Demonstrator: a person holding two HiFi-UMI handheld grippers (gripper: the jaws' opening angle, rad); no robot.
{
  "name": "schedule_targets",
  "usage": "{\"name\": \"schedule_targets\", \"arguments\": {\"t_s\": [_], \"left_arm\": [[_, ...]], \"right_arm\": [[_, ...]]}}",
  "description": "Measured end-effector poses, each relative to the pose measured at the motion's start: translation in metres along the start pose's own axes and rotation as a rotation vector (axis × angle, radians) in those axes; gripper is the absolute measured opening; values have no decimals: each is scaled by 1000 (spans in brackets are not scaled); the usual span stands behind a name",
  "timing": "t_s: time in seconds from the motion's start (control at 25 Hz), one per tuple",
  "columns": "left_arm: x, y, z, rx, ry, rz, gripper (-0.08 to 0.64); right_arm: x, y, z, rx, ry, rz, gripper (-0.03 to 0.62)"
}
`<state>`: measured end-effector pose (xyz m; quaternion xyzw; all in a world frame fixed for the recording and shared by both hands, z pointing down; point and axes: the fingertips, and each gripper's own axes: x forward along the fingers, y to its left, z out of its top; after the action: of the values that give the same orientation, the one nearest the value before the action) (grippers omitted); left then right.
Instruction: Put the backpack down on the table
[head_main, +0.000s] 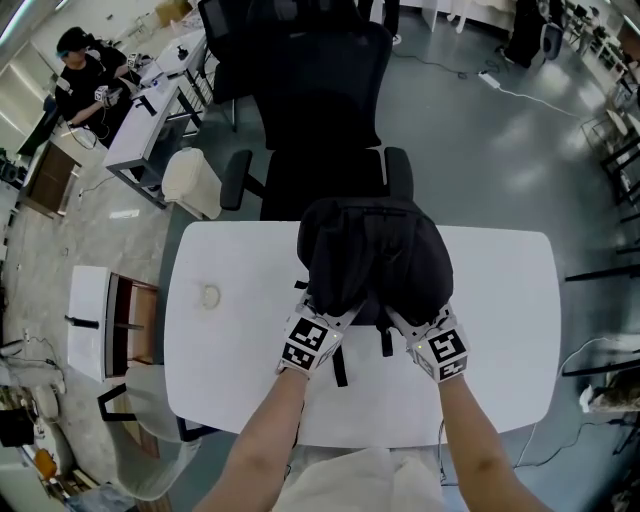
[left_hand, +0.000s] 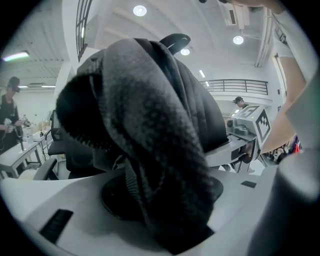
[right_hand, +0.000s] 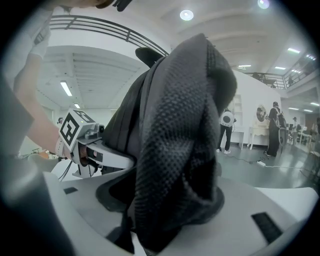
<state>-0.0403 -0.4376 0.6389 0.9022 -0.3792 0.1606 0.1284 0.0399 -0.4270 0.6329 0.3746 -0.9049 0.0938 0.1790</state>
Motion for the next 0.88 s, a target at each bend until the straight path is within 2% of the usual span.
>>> {"name": "schedule_targets", "arguments": {"t_s": [0.28, 0.52, 0.88], "left_arm": [[-10, 3, -8, -13, 11, 36, 279], [-18, 1, -16, -10, 22, 58, 288], [-40, 8, -7, -18, -2, 122, 288]], "right_arm": [[-6, -5, -3, -7, 15, -42, 288], [-15, -9, -4, 28, 12, -65, 301], [-43, -17, 0, 58, -11, -135, 305]]}}
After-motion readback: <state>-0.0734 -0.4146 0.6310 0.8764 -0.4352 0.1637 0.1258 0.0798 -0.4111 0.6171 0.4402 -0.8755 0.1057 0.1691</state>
